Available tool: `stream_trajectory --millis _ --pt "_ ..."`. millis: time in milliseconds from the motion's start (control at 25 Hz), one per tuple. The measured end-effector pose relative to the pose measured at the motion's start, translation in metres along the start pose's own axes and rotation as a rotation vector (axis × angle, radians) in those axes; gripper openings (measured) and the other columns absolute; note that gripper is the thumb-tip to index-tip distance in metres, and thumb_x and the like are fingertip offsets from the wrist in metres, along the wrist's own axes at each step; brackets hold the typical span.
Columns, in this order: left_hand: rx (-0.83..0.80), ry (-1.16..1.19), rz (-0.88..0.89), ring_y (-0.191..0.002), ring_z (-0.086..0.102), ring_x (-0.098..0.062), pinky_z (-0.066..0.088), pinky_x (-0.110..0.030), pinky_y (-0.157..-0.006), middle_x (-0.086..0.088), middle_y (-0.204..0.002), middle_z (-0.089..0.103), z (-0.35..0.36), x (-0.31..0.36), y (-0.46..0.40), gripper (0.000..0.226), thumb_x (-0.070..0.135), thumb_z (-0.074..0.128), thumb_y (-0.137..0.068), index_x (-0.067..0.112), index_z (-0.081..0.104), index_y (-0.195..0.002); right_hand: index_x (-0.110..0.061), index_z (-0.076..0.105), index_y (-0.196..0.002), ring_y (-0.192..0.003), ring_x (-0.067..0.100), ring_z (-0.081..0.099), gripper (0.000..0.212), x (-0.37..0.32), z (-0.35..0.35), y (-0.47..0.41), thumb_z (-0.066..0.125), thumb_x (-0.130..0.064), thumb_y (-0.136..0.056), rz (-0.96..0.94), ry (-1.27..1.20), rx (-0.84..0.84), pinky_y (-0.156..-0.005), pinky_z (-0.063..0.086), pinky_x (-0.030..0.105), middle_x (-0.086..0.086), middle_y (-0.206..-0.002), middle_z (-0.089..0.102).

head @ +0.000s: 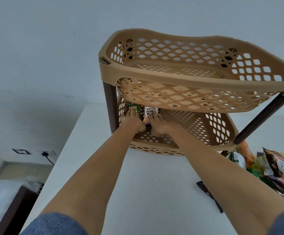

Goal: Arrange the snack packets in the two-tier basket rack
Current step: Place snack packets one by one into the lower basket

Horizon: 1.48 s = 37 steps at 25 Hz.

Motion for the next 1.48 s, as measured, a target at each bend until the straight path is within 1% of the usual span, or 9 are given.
stream_trajectory --millis 320,440,600,720,840,960,1120,1280,1480 --pt "0.047 -0.093 0.061 -0.148 -0.009 -0.026 0.000 -0.048 -0.120 -0.010 -0.161 -0.014 -0.014 0.008 0.014 0.071 0.025 0.035 -0.097 0.007 -0.006 -0.151 -0.021 -0.013 -0.151 -0.147 0.024 -0.014 0.083 -0.010 -0.008 0.010 0.042 -0.002 -0.093 -0.052 -0.132 0.088 -0.120 0.005 0.045 0.001 -0.156 -0.029" --pt "0.171 0.021 0.146 -0.149 0.000 -0.028 0.005 -0.047 -0.121 -0.013 -0.161 -0.001 -0.025 0.025 0.045 0.066 0.024 0.034 -0.097 0.005 0.003 -0.151 -0.018 -0.001 -0.153 -0.148 0.030 0.001 0.077 -0.014 -0.015 0.039 0.047 -0.007 -0.094 -0.111 -0.230 0.177 -0.119 0.016 0.046 0.010 -0.159 -0.018" --pt "0.615 0.264 0.357 -0.139 0.035 -0.023 0.025 -0.042 -0.116 -0.011 -0.148 0.042 -0.026 0.042 0.119 0.048 0.023 0.037 -0.095 0.006 0.041 -0.140 -0.005 0.050 -0.130 -0.122 0.032 0.048 0.044 -0.012 -0.024 0.112 0.053 -0.006 -0.087 -0.258 -0.334 0.615 -0.097 0.043 0.040 0.017 -0.134 0.048" --pt "0.935 0.488 0.521 -0.133 0.045 -0.018 0.035 -0.034 -0.110 -0.006 -0.140 0.053 0.016 0.039 0.187 0.043 0.012 0.046 -0.089 0.008 0.054 -0.130 -0.004 0.064 -0.107 -0.098 0.028 0.057 0.028 0.007 0.000 0.187 0.053 0.003 -0.082 -0.295 -0.376 1.078 -0.081 0.046 0.034 0.012 -0.107 0.062" --pt "0.935 0.528 0.481 -0.132 0.045 -0.021 0.039 -0.031 -0.103 -0.006 -0.143 0.050 0.088 0.031 0.217 0.041 0.005 0.056 -0.087 0.011 0.056 -0.127 -0.005 0.066 -0.095 -0.091 0.027 0.056 0.025 0.042 0.054 0.237 0.057 0.007 -0.075 -0.206 -0.309 1.274 -0.076 0.046 0.034 0.010 -0.097 0.063" --pt "0.657 0.442 0.352 -0.144 0.029 -0.025 0.024 -0.038 -0.115 -0.005 -0.153 0.035 0.155 0.028 0.208 0.043 0.012 0.049 -0.093 0.013 0.048 -0.136 -0.002 0.067 -0.101 -0.100 0.040 0.057 0.030 0.090 0.107 0.248 0.064 0.005 -0.071 0.034 -0.210 1.211 -0.080 0.050 0.047 0.018 -0.105 0.062" --pt "0.534 0.260 0.242 -0.148 0.016 -0.020 0.015 -0.040 -0.118 -0.001 -0.159 0.022 0.184 0.028 0.201 0.052 0.033 0.025 -0.098 0.018 0.034 -0.147 -0.022 0.047 -0.137 -0.134 0.041 0.032 0.059 0.136 0.144 0.233 0.057 -0.047 -0.085 0.366 -0.074 0.813 -0.105 0.036 0.052 0.022 -0.145 0.037" --pt "0.568 0.187 0.241 -0.146 0.023 -0.022 0.022 -0.043 -0.116 -0.002 -0.157 0.028 0.180 0.030 0.203 0.071 0.042 0.005 -0.088 0.018 0.038 -0.145 -0.024 0.042 -0.137 -0.143 0.034 0.021 0.071 0.120 0.147 0.213 0.046 -0.068 -0.082 0.252 -0.012 0.679 -0.109 0.031 0.049 0.015 -0.155 0.025" --pt "0.552 0.182 0.249 -0.145 0.024 -0.023 0.022 -0.043 -0.116 -0.002 -0.156 0.029 0.181 0.030 0.204 0.071 0.042 0.005 -0.088 0.017 0.039 -0.145 -0.025 0.025 -0.147 -0.146 0.035 0.011 0.070 0.099 0.160 0.212 0.047 -0.057 -0.088 0.177 -0.035 0.641 -0.107 0.036 0.046 0.012 -0.158 0.014"
Point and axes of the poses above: each hand's wrist, its own y-axis away from the middle knuckle, its own z-axis out of the palm, x = y × z, the point moved 6 cm from there along -y, towards the middle knuckle
